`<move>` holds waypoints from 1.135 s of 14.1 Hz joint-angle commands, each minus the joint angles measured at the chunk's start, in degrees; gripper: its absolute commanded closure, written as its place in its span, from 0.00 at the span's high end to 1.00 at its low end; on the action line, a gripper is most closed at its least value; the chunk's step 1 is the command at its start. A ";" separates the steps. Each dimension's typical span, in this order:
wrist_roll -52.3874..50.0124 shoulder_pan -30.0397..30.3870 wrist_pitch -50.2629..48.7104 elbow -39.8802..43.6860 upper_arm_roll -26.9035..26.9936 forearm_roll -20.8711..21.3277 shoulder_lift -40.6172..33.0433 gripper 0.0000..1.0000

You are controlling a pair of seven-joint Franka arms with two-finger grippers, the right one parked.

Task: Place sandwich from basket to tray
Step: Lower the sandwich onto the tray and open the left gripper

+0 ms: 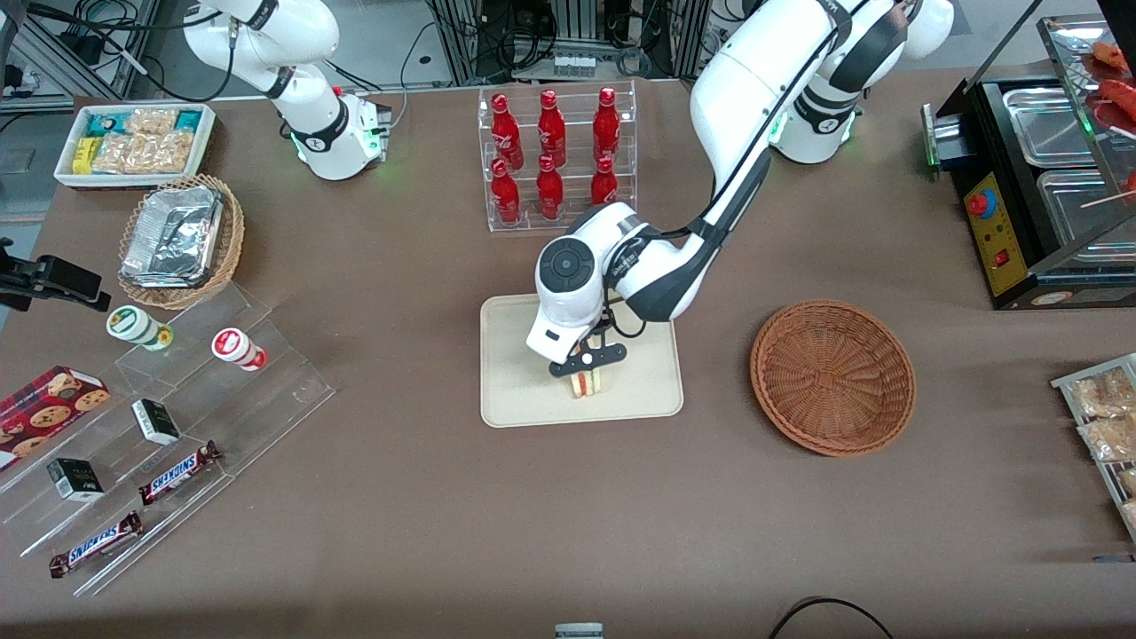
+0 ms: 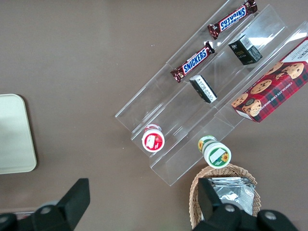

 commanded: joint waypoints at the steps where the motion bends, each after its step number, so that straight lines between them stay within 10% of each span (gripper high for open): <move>1: -2.03 -1.43 -0.65 2.23 0.88 1.07 1.33 0.00; 7: -2.47 -1.44 -0.21 2.05 0.88 1.16 2.03 0.07; 8: -2.38 -1.44 -0.13 2.05 0.88 1.16 2.04 0.39; 9: -2.30 -1.44 0.05 1.97 0.88 1.24 2.04 0.99; 16: -2.91 -1.00 -1.26 2.32 0.88 0.72 -1.20 1.00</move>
